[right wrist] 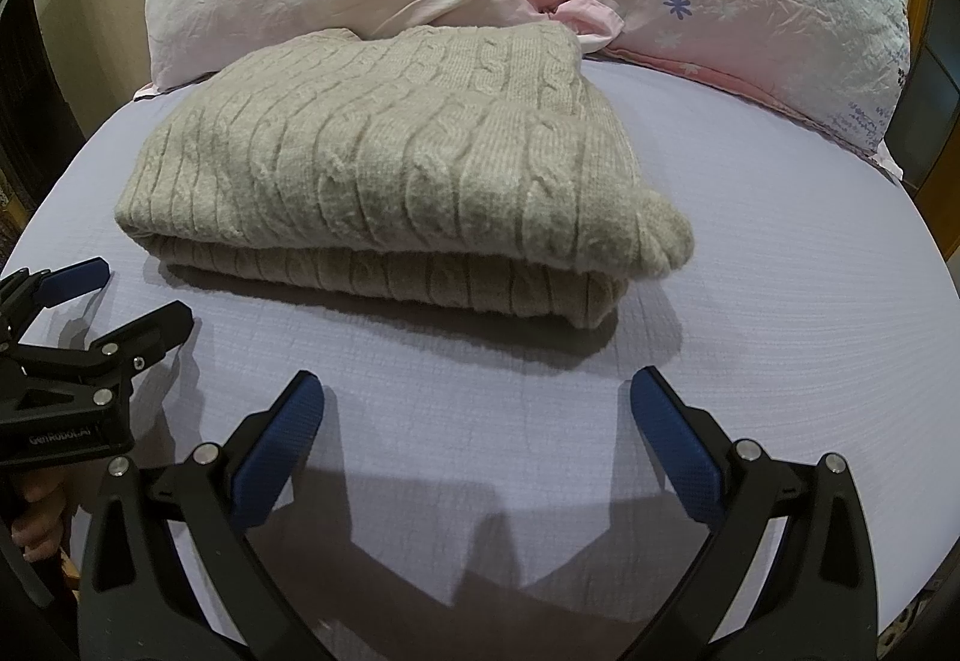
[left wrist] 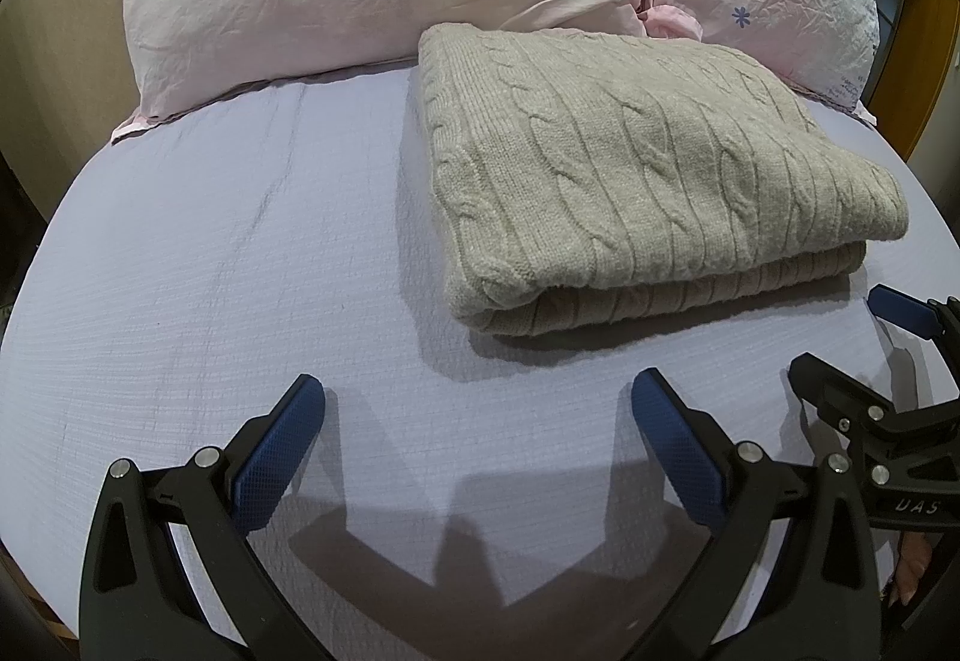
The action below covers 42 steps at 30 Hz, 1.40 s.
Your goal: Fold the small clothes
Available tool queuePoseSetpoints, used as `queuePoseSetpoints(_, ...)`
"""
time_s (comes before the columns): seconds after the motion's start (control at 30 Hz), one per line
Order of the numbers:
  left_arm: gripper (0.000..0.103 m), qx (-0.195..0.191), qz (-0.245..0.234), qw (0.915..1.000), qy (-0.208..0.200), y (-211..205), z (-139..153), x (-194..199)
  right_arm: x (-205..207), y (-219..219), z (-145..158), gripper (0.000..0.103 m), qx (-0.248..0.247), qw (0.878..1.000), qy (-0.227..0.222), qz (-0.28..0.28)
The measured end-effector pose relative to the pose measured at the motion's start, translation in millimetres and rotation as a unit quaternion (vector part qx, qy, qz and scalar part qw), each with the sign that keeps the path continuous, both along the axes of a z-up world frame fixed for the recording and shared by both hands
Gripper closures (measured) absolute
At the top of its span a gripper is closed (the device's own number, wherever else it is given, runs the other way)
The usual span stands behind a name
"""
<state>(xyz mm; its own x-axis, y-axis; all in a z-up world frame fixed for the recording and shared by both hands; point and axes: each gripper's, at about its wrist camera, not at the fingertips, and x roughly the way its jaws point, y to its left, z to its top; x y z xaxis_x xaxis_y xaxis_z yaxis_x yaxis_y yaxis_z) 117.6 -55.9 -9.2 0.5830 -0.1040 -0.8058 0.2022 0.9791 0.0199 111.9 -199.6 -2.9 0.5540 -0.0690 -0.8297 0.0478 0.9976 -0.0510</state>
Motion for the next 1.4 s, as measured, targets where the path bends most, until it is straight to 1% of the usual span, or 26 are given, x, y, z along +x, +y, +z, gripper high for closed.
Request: queuePoseSetpoints(1.4,0.001,-0.003,0.014,0.9998,-0.014,0.2,-0.2,-3.1,-1.7,-0.5,1.5,0.002,-0.001,1.000,-0.003,-0.003)
